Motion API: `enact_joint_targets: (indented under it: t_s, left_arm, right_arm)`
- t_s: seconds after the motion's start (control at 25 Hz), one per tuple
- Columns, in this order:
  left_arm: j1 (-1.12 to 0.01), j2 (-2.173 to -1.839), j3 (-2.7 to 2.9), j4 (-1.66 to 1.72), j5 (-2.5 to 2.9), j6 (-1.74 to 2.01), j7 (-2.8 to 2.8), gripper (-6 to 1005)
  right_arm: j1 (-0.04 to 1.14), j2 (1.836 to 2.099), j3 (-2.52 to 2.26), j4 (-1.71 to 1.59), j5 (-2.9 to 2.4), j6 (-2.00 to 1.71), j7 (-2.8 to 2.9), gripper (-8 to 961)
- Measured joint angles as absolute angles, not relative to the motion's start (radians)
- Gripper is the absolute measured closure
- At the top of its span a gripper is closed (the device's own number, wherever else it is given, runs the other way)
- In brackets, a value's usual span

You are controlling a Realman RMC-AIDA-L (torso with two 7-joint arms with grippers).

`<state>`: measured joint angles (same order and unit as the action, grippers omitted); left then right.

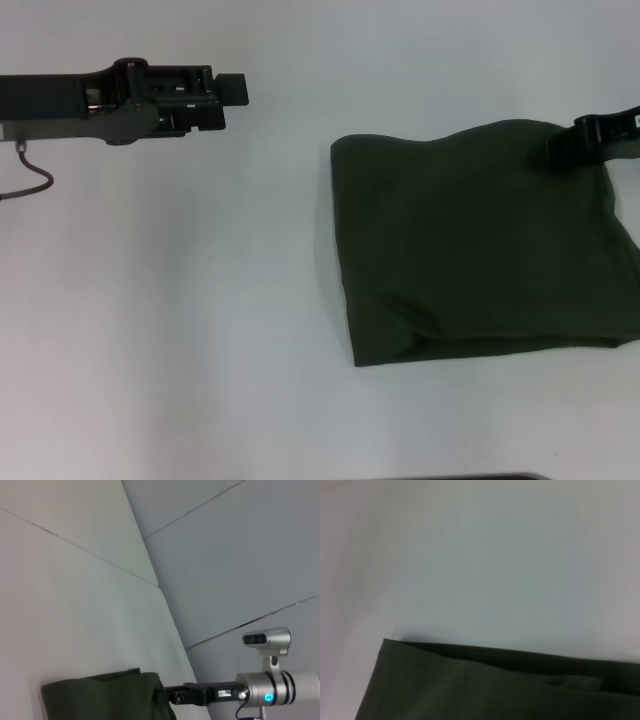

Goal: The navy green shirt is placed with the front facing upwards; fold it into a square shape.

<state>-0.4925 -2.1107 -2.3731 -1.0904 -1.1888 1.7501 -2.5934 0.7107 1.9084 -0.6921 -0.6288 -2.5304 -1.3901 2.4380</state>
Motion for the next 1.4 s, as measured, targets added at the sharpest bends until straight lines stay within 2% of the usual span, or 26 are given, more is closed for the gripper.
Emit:
enact_joint_targets:
  t_s: [0.24,0.4,0.56,0.84,1.4]
  left_arm:
    - [-0.491,-2.108,-2.369,-1.086,-1.187,1.756,-2.59,366]
    - [-0.497,-2.091,-2.297,-1.086,-1.118,1.78,-2.581,367]
    - [-0.521,-2.101,-2.21,-1.063,-0.971,1.754,-2.606,366]
    - [-0.574,-2.162,-2.137,-0.971,-0.888,1.64,-2.631,365]
    - [-0.673,-2.172,-1.918,-0.757,-1.016,1.405,-2.686,362]
  right_arm:
    - [0.699,1.893,-0.648,-0.77,-2.523,-1.541,2.459,536]
    - [0.68,1.873,-0.587,-0.83,-2.522,-1.643,2.454,536]
    - [0.633,1.855,-0.523,-0.836,-2.478,-1.703,2.429,536]
    - [0.601,1.853,-0.52,-0.83,-2.459,-1.708,2.425,536]
    - [0.589,1.86,-0.518,-0.826,-2.457,-1.707,2.403,536]
